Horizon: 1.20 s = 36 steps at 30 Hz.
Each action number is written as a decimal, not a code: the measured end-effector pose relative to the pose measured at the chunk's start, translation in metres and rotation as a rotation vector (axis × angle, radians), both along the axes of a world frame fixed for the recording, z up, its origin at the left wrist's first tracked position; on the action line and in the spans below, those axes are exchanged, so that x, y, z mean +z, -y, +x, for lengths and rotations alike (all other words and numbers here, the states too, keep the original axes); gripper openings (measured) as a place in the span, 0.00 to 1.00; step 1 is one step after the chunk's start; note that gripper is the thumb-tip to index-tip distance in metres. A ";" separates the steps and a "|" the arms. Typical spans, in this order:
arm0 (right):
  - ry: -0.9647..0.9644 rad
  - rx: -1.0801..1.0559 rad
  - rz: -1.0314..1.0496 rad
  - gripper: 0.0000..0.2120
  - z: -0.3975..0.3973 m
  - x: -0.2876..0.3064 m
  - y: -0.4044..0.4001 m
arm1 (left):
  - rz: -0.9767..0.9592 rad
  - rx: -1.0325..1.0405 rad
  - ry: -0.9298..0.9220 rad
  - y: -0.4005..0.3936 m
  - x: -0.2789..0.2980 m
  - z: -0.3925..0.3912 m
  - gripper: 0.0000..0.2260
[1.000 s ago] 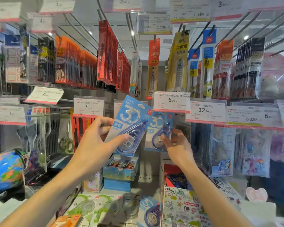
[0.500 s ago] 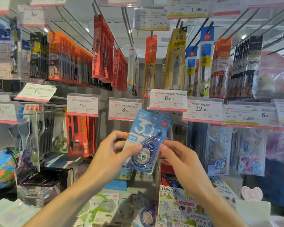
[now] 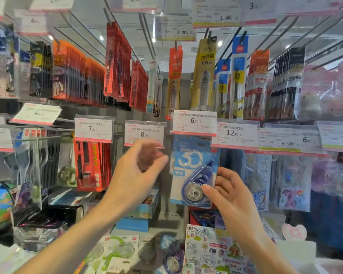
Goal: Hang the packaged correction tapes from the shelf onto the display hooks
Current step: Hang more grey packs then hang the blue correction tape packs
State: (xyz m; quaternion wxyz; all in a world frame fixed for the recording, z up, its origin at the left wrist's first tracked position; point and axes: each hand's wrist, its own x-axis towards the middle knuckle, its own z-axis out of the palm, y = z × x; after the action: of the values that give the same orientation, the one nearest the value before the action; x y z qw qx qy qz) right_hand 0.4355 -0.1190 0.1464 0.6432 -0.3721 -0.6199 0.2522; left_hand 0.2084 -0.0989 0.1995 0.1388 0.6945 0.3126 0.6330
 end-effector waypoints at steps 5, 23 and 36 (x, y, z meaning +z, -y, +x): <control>0.036 -0.040 0.005 0.26 0.011 0.000 0.008 | 0.182 0.049 -0.191 -0.001 0.048 0.004 0.19; 0.075 0.005 0.070 0.20 -0.010 0.025 0.003 | 0.291 0.023 -0.240 -0.003 0.067 -0.009 0.05; 0.107 -0.128 0.150 0.26 -0.013 0.009 -0.021 | 0.100 0.062 -0.164 -0.023 -0.003 -0.013 0.05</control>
State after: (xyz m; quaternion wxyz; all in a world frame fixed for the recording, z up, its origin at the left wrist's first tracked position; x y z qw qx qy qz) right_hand 0.4221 -0.0983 0.1551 0.6501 -0.3748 -0.6453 0.1432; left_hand 0.1957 -0.0759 0.1965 0.0581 0.7399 0.3123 0.5930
